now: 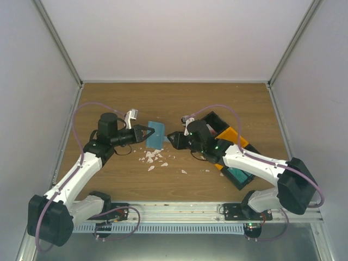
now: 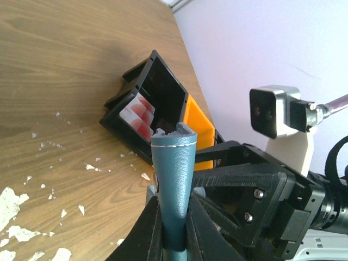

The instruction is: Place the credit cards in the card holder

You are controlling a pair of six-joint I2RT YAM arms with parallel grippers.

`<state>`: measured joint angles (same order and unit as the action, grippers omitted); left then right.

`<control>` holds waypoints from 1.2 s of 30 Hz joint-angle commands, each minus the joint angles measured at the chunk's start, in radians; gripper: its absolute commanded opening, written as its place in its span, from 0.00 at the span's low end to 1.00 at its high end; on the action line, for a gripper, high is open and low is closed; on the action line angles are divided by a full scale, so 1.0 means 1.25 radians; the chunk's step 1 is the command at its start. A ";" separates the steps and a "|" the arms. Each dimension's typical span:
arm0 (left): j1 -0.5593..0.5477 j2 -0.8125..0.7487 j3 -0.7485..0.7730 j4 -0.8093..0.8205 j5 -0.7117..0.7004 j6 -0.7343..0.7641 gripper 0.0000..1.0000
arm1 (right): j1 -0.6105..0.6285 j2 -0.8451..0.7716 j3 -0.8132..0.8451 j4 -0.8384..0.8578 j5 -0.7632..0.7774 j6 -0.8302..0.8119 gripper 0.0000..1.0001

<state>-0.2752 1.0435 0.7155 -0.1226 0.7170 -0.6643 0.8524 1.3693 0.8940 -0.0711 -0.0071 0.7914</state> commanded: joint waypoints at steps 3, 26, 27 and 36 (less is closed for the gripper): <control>-0.005 0.014 -0.018 0.059 0.042 -0.038 0.00 | -0.012 -0.002 -0.067 0.159 -0.132 0.085 0.28; -0.004 0.247 -0.158 0.106 0.025 -0.023 0.47 | -0.019 0.050 -0.065 0.002 -0.111 0.047 0.00; -0.004 0.257 -0.151 0.082 0.003 -0.013 0.49 | -0.019 0.052 -0.063 0.002 -0.116 0.046 0.01; -0.002 0.232 -0.131 0.032 -0.082 0.012 0.72 | 0.012 0.079 -0.013 -0.015 -0.167 0.018 0.00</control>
<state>-0.2752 1.3788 0.5243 -0.0746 0.6735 -0.6743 0.8429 1.4494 0.8295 -0.0711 -0.1734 0.8444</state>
